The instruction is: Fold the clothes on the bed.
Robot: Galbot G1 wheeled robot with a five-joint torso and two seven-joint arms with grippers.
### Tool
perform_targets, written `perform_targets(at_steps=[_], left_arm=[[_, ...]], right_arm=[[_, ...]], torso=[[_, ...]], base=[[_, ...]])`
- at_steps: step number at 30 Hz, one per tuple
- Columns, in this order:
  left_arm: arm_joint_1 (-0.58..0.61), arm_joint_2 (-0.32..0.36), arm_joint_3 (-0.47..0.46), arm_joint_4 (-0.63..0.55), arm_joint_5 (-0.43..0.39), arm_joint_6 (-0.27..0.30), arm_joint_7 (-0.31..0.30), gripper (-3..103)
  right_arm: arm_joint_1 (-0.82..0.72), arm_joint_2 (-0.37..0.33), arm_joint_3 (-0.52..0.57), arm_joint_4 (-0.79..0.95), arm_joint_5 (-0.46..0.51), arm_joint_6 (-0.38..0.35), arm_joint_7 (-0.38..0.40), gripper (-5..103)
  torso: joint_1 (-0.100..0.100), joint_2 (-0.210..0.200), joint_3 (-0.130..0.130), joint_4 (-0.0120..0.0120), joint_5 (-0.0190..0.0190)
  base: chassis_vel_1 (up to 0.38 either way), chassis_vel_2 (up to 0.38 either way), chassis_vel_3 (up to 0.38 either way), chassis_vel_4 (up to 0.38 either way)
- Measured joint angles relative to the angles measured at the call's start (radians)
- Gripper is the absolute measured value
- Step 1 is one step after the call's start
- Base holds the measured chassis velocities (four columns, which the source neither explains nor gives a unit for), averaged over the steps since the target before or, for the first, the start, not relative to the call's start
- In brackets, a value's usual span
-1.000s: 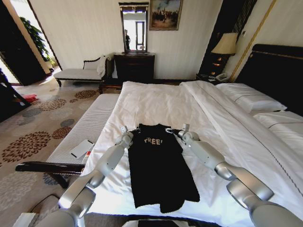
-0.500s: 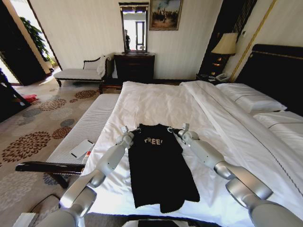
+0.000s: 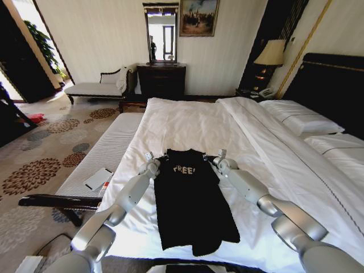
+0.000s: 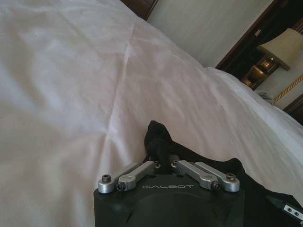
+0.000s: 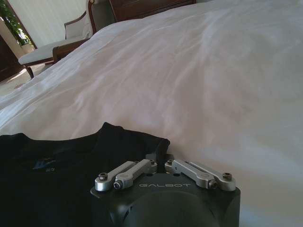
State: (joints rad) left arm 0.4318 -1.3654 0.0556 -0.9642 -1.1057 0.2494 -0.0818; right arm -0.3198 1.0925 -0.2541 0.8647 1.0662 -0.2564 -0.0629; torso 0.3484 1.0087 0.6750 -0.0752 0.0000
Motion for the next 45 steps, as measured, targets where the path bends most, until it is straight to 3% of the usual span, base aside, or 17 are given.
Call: perform_targets(at_steps=[8,25,35,45], left_arm=[[-0.002,0.012,0.000,-0.021,-0.002,-0.003,-0.006,3],[-0.115,0.134,0.048,-0.146,-0.077,-0.007,-0.049,3],[-0.264,0.156,0.134,-0.093,-0.132,-0.007,-0.032,3],[-0.383,0.127,0.195,0.020,-0.146,-0.013,0.007,3]], right_arm=[[-0.008,-0.007,0.003,0.045,0.005,0.014,0.020,2],[0.050,-0.129,0.045,0.264,0.077,0.056,0.116,2],[0.143,-0.128,0.035,0.215,0.075,0.100,0.125,2],[0.215,-0.105,0.004,0.118,0.049,0.137,0.115,2]], torso=[[0.000,0.000,0.000,0.0001,0.0002],[0.000,0.000,0.000,0.0001,0.0000],[0.000,0.000,0.000,0.0001,0.0000],[0.000,0.000,0.000,-0.0001,0.0000]], base=[[0.000,0.000,0.000,0.000],[0.000,0.000,0.000,0.000],[0.000,0.000,0.000,0.000],[0.000,0.000,0.000,0.000]])
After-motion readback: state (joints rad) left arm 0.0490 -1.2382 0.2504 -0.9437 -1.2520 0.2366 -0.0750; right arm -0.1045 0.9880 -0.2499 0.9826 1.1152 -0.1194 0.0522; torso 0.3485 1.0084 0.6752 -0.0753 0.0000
